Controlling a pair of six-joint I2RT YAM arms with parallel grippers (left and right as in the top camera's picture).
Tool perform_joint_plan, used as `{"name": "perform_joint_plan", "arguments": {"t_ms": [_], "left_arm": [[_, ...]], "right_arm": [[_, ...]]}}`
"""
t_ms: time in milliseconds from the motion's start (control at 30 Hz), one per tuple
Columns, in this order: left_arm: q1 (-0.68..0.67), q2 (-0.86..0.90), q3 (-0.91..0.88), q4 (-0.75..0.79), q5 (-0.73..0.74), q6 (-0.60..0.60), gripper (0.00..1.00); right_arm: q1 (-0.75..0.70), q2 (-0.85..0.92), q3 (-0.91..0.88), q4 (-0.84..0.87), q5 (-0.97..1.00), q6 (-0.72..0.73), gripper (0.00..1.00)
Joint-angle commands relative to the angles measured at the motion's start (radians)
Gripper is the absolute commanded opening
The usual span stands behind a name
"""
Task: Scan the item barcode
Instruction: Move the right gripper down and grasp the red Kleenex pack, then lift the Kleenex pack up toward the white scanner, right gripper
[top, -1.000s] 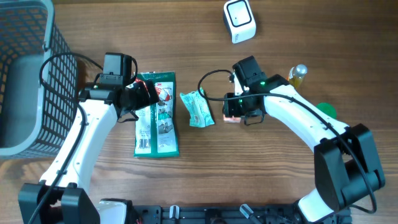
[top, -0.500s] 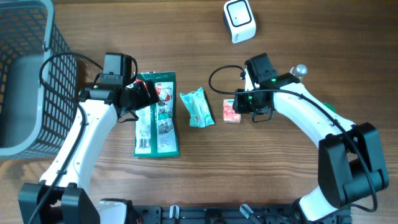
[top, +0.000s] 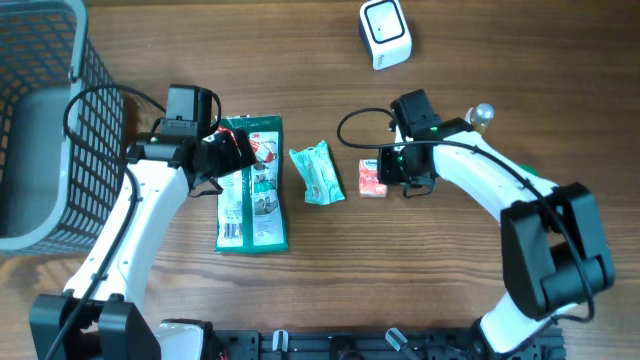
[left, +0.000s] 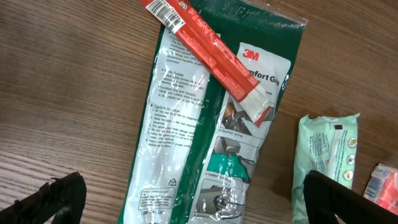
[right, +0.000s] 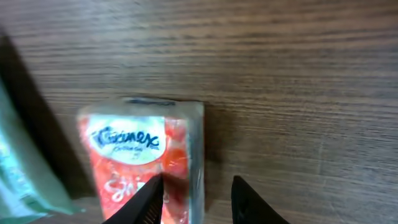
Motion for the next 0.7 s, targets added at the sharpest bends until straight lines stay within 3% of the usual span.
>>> {"name": "perform_joint_plan", "arguments": {"t_ms": [0, 133, 400, 467, 500, 667], "left_arm": [[0.006, -0.001, 0.004, 0.003, -0.017, 0.007, 1.00], [0.006, -0.001, 0.004, 0.003, -0.017, 0.007, 1.00], [0.006, -0.001, 0.004, 0.003, -0.017, 0.007, 1.00], [0.006, -0.001, 0.004, 0.003, -0.017, 0.007, 1.00], [0.006, -0.001, 0.004, 0.003, -0.017, 0.007, 1.00], [0.006, -0.001, 0.004, 0.003, -0.017, 0.007, 1.00]], "right_arm": [[0.003, 0.043, -0.014, 0.004, 0.000, 0.021, 0.31], [0.003, 0.047, -0.014, 0.009, -0.003, 0.024, 0.22], [0.003, 0.047, -0.064, 0.063, 0.000, 0.049, 0.22], [0.003, 0.047, -0.063, 0.065, -0.003, 0.049, 0.15], [0.003, 0.047, -0.063, 0.069, -0.007, 0.049, 0.05], [-0.004, -0.020, 0.008, 0.003, -0.006, -0.033, 0.04]]}}
